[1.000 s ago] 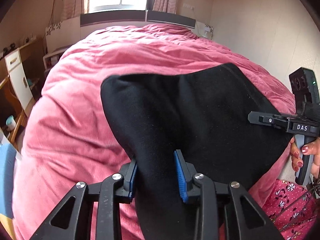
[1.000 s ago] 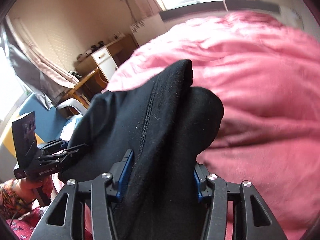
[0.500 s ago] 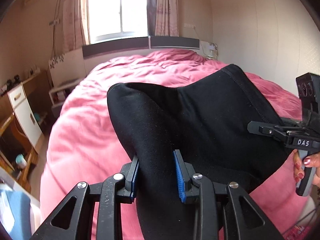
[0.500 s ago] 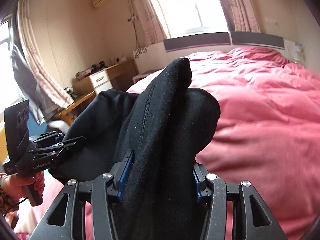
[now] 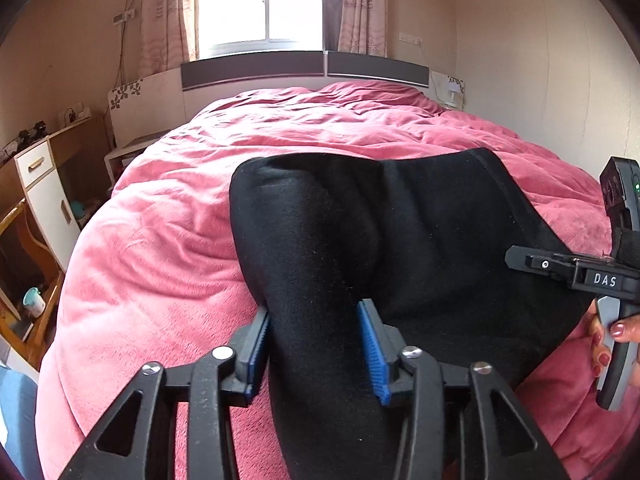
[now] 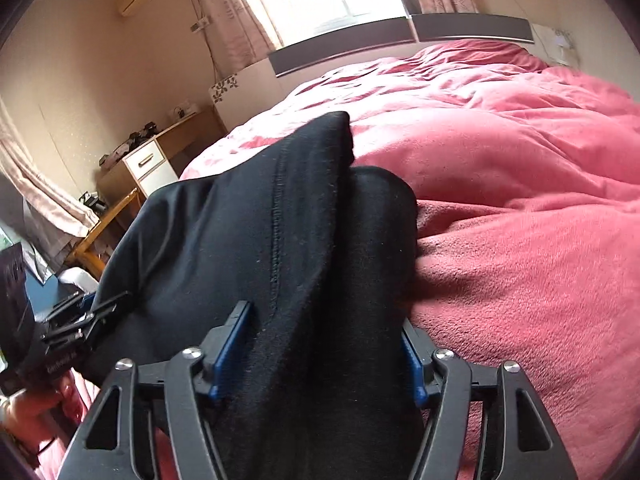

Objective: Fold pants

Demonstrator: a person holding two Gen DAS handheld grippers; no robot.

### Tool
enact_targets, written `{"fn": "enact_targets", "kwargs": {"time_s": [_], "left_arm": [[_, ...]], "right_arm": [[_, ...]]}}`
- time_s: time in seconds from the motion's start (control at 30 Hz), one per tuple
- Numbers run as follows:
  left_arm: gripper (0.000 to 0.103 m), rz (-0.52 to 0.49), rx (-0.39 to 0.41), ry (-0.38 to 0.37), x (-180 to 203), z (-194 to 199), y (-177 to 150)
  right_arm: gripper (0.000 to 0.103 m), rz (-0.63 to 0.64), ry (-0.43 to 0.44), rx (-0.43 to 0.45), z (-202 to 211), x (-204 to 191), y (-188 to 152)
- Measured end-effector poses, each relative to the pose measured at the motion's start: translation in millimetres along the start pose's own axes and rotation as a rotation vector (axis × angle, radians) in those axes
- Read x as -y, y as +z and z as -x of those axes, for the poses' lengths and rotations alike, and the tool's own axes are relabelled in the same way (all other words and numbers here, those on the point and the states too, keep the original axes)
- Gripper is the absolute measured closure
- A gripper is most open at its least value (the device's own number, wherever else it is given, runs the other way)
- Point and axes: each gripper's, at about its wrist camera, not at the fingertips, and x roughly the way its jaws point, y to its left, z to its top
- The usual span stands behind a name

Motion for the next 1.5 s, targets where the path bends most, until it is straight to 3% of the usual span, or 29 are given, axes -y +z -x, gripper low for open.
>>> {"fn": "enact_targets", "kwargs": {"time_s": [0.1, 0.4, 0.83, 1.03, 1.3, 1.5], "left_arm": [[0.054, 0.036, -0.001, 0.005, -0.5, 9.8, -7.7], [0.051, 0.095, -0.014, 0.049, 8.5, 50.2, -37.5], [0.049, 0.113, -0.176, 0.093, 46.2, 89.5, -98.8], [0.049, 0.129, -0.160, 0.114, 53.9, 116.0, -107.1], [0.049, 0.165, -0.071, 0.162, 59.7, 165.1, -104.7], [0.048, 0.160, -0.031, 0.232, 65.4, 190.1, -99.8]], "right_arm": [[0.023, 0.038, -0.060, -0.002, 3.4, -7.7, -1.0], [0.017, 0.101, -0.150, -0.042, 34.1, -25.7, -11.4], [0.007, 0.097, -0.174, -0.056, 98.7, -62.6, -61.1], [0.004, 0.138, -0.190, -0.049, 127.0, -84.5, -80.8], [0.000, 0.139, -0.257, -0.033, 160.3, -105.4, -101.5], [0.000, 0.145, -0.294, -0.002, 180.1, -118.0, -107.9]]}}
